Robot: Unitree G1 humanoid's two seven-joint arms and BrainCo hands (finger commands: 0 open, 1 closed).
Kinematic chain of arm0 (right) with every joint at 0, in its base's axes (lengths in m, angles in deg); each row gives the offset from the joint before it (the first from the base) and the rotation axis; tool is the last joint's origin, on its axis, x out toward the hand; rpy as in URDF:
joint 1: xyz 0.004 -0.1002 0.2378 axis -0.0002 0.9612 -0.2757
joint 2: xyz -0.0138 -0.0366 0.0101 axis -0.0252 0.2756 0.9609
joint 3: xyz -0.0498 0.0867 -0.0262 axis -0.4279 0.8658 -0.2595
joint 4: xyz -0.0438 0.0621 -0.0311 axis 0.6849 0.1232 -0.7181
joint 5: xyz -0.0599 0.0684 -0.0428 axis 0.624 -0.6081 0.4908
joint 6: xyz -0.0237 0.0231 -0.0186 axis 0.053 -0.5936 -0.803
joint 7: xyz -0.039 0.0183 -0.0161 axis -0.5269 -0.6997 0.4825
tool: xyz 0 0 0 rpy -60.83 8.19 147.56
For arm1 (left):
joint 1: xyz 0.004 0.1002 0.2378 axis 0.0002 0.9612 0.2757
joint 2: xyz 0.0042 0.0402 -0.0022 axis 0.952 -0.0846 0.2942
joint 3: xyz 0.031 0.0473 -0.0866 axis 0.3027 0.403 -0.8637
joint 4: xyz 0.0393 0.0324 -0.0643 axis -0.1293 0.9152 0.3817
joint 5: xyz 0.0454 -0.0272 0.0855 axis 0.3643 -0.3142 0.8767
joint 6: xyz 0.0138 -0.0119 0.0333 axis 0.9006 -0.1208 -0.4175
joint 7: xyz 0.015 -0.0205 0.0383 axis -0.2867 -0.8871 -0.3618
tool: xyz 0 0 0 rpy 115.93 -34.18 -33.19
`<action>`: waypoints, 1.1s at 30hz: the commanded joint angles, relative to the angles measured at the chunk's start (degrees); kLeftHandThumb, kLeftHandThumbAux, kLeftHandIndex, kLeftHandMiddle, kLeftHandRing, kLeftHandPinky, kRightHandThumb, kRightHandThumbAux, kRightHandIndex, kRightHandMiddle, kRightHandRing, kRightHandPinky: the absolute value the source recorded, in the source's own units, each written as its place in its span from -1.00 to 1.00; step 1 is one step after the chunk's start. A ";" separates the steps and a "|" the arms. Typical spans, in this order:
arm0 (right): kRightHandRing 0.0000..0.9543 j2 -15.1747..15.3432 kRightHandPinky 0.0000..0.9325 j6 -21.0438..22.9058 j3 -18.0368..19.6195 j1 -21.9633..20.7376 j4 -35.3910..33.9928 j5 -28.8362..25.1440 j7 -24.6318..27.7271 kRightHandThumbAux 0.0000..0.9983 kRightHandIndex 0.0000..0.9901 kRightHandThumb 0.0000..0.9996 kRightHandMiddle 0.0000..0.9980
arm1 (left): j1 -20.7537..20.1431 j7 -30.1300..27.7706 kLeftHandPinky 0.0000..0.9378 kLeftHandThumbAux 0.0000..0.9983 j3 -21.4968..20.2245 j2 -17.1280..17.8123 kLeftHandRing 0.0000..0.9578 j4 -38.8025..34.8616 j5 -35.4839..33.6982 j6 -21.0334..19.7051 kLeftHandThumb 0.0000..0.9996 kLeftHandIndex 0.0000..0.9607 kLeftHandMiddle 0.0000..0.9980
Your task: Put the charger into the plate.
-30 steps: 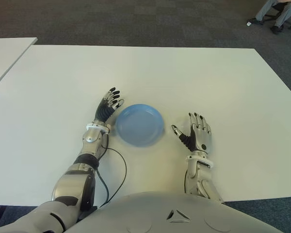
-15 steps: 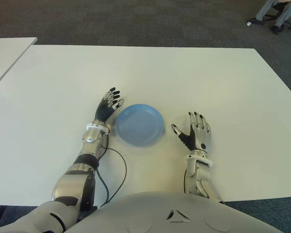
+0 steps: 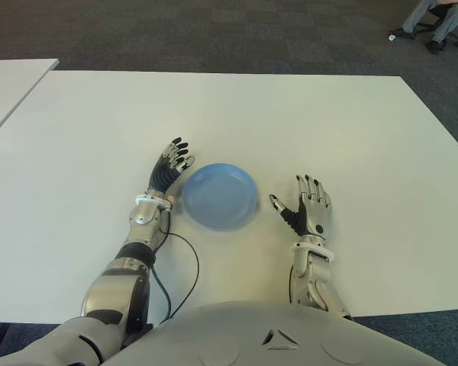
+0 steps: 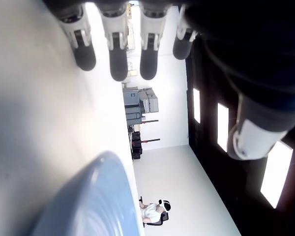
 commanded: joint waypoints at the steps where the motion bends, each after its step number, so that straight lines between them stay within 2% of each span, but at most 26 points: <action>1: -1.00 -0.73 -1.00 1.99 -1.76 3.89 9.15 -2.46 3.47 -0.64 -1.00 -0.43 -1.00 | 5.57 -0.43 -0.71 0.14 0.26 -0.60 -0.67 3.54 0.09 -3.71 -1.00 -0.92 -0.68; 28: -1.00 -0.81 -1.00 3.24 -2.01 3.40 9.21 -2.64 6.16 -0.66 -1.00 -0.37 -1.00 | 4.99 -0.62 -0.70 0.13 0.23 -0.34 -0.67 4.37 0.13 -4.25 -1.00 -0.92 -0.68; 33: -1.00 0.03 -1.00 3.31 -1.81 3.65 7.93 -2.59 7.44 -0.66 -1.00 -0.39 -1.00 | 4.40 -0.39 -0.68 0.14 0.28 -0.55 -0.67 5.13 0.25 -4.71 -1.00 -0.92 -0.68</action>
